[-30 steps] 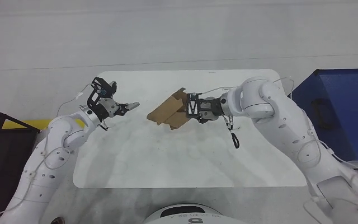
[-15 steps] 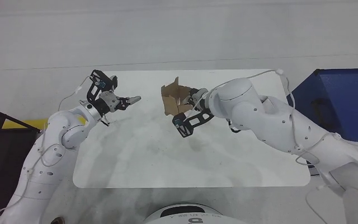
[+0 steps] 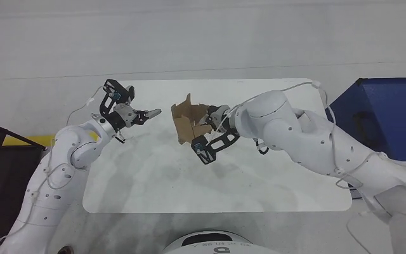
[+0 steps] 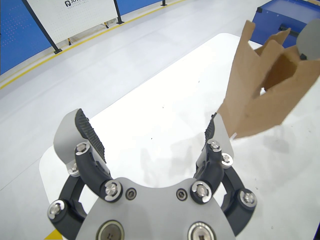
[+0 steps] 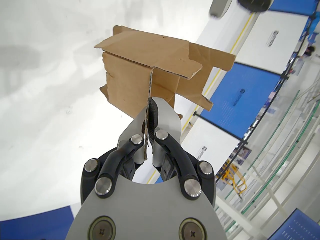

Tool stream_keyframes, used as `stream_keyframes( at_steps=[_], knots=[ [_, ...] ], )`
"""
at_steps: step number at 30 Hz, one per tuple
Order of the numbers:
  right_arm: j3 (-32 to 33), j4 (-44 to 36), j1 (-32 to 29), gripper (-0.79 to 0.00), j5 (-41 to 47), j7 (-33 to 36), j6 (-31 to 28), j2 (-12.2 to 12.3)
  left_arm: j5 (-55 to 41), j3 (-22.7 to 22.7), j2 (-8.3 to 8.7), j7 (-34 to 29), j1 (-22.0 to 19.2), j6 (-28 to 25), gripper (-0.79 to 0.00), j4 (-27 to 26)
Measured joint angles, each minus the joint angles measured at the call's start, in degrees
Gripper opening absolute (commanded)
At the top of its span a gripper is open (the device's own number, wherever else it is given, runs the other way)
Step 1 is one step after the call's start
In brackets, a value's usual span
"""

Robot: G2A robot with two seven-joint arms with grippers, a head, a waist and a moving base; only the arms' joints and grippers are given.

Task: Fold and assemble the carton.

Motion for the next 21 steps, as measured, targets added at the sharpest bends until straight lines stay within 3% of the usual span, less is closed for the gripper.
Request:
stream_keyframes(
  at_steps=[6,10,21],
  knots=[
    [0.4,0.9,-1.3,-0.785,-12.3,-14.2,1.1,1.7,-11.7,3.0,-1.01,0.4,-2.6,-7.4,0.0,1.3],
    [1.2,2.4,-3.0,-0.785,-16.7,-19.2,1.9,2.6,-19.7,4.7,-1.63,-0.6,-4.9,-10.6,0.0,3.8],
    [2.1,2.5,-4.4,-0.785,-22.9,-29.7,3.9,3.2,-22.3,6.1,-2.24,-4.3,-9.1,-16.9,0.0,7.2]
  ],
)
